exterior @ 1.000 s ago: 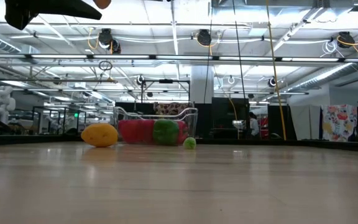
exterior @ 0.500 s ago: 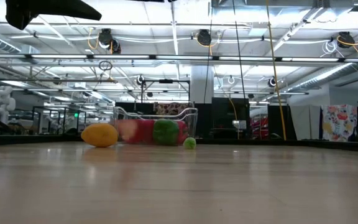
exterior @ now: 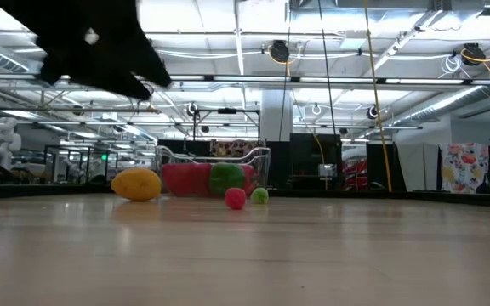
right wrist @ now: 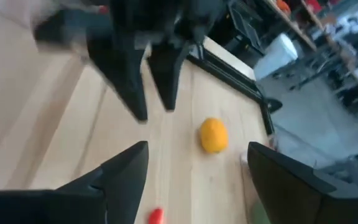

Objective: Sort produce into baskets
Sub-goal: Put the red mushroom into the bottom left transparent bin

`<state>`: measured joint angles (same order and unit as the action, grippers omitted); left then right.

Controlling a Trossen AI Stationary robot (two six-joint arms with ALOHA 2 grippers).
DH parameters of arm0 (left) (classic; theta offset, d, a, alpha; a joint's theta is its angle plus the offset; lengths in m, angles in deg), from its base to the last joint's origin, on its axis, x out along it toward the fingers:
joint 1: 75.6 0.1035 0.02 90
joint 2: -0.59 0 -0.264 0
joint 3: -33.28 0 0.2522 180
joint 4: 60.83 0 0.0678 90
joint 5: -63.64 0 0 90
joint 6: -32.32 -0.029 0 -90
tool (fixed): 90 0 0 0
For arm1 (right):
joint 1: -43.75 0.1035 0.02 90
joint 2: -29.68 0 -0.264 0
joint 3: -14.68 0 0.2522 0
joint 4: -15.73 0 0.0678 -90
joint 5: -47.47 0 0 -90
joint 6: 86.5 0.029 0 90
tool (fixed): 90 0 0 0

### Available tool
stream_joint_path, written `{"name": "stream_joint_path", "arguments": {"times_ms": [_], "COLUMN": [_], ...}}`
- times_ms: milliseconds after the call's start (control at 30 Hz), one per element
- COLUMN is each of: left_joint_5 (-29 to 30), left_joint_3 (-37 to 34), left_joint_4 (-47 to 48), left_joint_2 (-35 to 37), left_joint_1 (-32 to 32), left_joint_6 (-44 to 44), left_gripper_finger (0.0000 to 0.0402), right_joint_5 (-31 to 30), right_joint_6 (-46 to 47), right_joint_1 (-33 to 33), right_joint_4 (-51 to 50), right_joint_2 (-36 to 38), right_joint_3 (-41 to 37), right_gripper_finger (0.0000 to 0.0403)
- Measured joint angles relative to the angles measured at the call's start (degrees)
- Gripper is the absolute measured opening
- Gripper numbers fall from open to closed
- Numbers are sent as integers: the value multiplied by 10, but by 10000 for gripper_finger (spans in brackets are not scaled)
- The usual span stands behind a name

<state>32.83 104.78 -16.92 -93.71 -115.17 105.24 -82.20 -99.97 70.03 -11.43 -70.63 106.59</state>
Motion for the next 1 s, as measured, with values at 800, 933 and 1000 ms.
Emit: {"name": "stream_joint_path", "arguments": {"times_ms": [800,933,1000], "left_joint_5": [-314,-340,-364], "left_joint_3": [0,0,0], "left_joint_4": [-201,-209,-213], "left_joint_2": [-109,-114,-114], "left_joint_1": [248,275,289], "left_joint_6": [-665,-701,-705], "left_gripper_finger": [223,223,223], "right_joint_5": [7,7,7], "right_joint_6": [235,247,248], "right_joint_1": [45,46,46], "right_joint_4": [-354,-372,-373], "right_joint_2": [153,153,153], "right_joint_3": [0,0,0], "right_gripper_finger": [248,235,228]}}
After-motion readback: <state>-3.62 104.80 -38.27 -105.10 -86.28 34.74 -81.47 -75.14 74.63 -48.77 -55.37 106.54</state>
